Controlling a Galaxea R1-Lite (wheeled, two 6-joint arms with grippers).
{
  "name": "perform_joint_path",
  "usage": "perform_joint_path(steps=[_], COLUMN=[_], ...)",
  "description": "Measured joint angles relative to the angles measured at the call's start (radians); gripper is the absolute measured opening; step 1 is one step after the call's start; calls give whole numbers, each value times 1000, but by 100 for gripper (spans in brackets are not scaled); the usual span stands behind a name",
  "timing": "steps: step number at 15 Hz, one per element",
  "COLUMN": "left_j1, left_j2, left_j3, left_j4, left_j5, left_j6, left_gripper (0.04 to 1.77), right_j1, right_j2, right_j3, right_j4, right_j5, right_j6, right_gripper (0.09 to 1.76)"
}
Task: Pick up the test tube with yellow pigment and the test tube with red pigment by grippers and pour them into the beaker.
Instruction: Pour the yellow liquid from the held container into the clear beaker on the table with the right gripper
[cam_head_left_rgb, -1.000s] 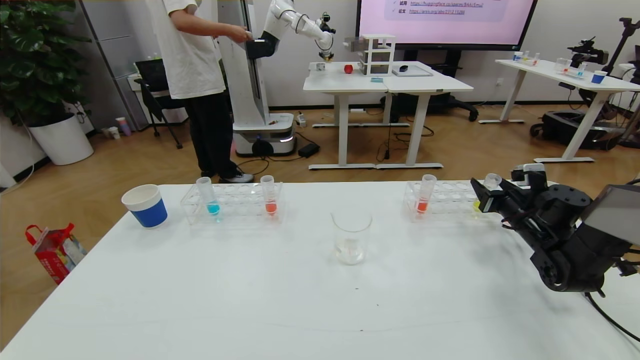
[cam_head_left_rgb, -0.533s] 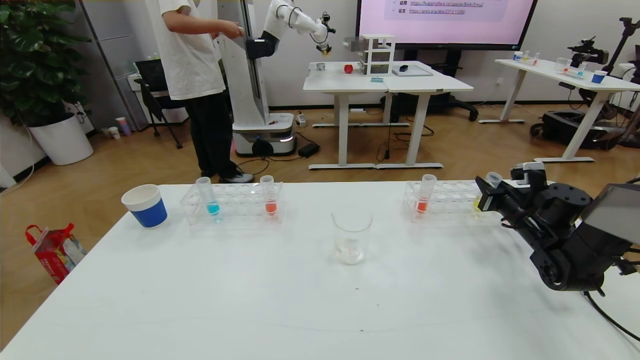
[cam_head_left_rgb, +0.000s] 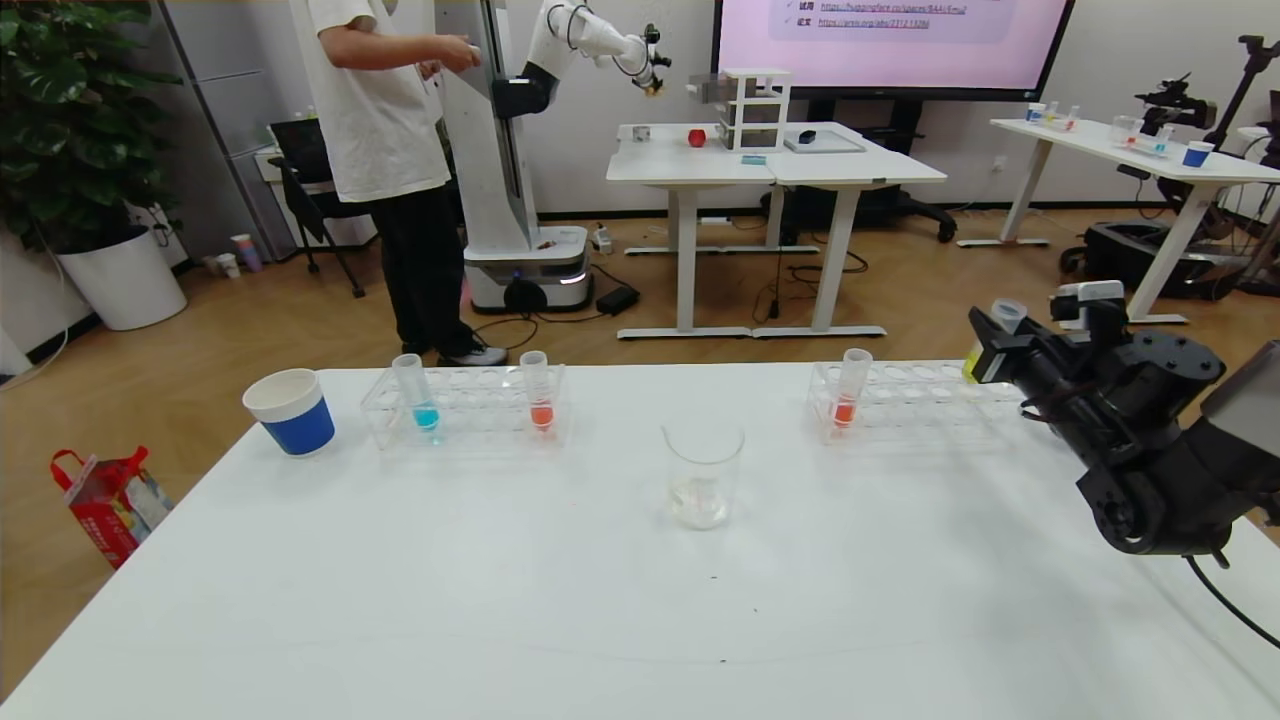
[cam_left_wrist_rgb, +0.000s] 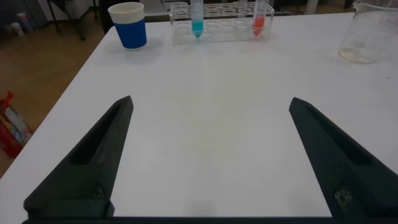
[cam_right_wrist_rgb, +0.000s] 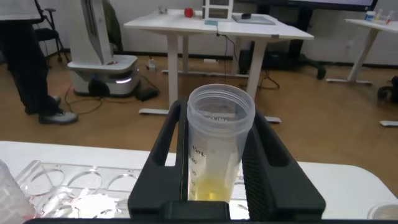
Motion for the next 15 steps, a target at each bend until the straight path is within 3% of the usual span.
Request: perform_joint_path(steps=[8, 11, 15], left_j1=[0, 0, 0], left_j2=[0, 0, 0], left_j3=[0, 0, 0], left_j4=[0, 0, 0], left_j5=[0, 0, 0], left_j6=[0, 0, 0], left_gripper=[175, 175, 175], right_j1=[18, 79, 201], right_j2=[-64, -130, -209], right_j3=[-21, -32, -32], right_j4=[78, 190, 261], right_j5=[36, 104, 200], right_j6=[-7, -19, -154], right_gripper=[50, 50, 50])
